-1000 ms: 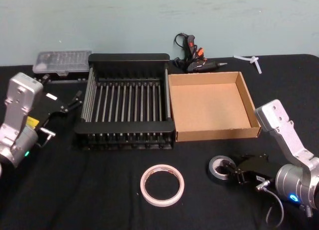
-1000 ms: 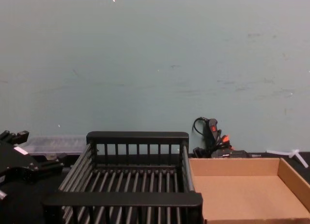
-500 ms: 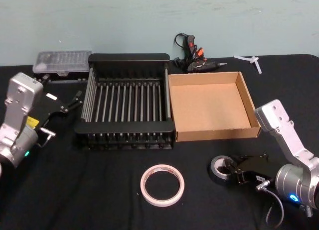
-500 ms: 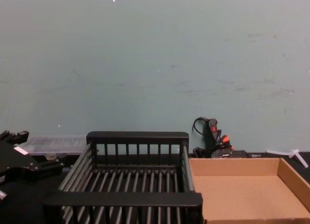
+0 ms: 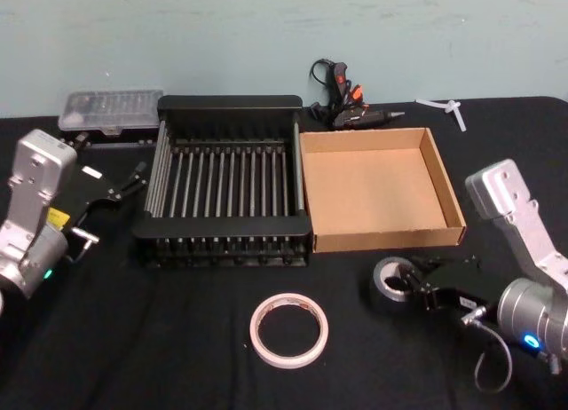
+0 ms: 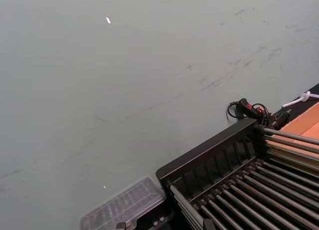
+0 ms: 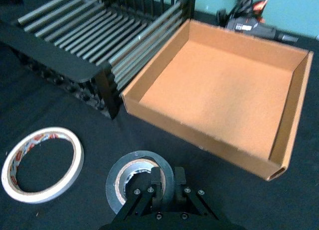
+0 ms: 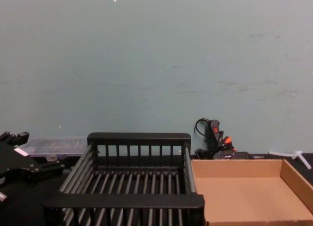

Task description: Pick up the white tape and place it into the black box , Pick up the silver tape and place it into the brown box.

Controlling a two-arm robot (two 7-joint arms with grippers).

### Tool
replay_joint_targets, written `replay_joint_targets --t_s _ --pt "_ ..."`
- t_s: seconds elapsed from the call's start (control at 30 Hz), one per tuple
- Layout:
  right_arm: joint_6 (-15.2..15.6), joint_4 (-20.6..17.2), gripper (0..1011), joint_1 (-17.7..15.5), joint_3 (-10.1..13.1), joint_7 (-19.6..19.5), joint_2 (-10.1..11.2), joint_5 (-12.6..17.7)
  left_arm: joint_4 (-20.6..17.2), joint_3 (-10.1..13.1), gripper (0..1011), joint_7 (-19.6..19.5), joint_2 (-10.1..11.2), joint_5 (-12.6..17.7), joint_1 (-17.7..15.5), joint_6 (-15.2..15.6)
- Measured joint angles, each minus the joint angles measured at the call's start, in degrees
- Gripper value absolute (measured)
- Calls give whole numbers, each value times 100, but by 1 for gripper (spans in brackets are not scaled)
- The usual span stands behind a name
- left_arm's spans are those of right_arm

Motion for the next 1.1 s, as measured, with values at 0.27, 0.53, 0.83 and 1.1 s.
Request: replay_joint_targets --t_s 0.27,0.53,0.83,1.1 --pt "-154 -102 162 106 129 -14 23 -77 0 0 1001 0 0 0 0 0" --pt "-267 4 162 404 174 -20 -3 -239 0 0 1001 0 0 0 0 0" --pt "-361 432 162 942 60 78 -89 -478 0 0 1001 0 0 0 0 0" --pt "-505 1135 162 1595 -134 172 -306 -745 0 0 1001 0 0 0 0 0"
